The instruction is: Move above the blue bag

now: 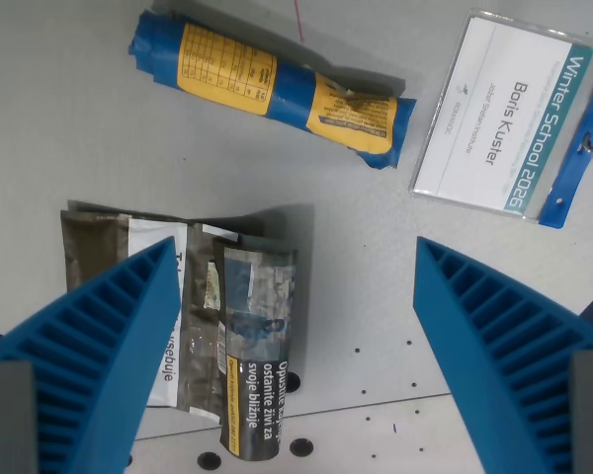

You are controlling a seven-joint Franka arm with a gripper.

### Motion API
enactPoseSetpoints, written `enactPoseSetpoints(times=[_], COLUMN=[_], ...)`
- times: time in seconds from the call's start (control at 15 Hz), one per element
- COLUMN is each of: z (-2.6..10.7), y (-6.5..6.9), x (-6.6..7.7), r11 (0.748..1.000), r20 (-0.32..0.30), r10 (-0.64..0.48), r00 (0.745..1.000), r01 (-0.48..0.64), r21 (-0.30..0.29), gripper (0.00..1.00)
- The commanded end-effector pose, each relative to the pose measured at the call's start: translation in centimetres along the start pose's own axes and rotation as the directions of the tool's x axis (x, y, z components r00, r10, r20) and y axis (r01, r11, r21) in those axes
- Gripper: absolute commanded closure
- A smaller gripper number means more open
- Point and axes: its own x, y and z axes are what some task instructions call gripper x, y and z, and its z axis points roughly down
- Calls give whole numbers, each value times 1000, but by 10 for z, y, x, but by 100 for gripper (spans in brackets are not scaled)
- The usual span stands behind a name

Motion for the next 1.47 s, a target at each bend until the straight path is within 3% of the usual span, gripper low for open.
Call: enactPoseSetpoints(times=[0.07, 0.47, 0.93, 1.2, 1.47], z=[-1, -1, 6, 13, 22], y=[0, 0, -1, -3, -5], x=[0, 0, 3, 7, 10], r11=[1000, 1000, 986, 956, 909], r20=[-3, -4, -22, -30, -34], r10=[0, -28, -169, -292, -417], r00=[1000, 1000, 985, 956, 908], r01=[0, 28, 169, 292, 416], r21=[1, 0, 0, -7, -15], gripper=[0, 0, 0, 0, 0])
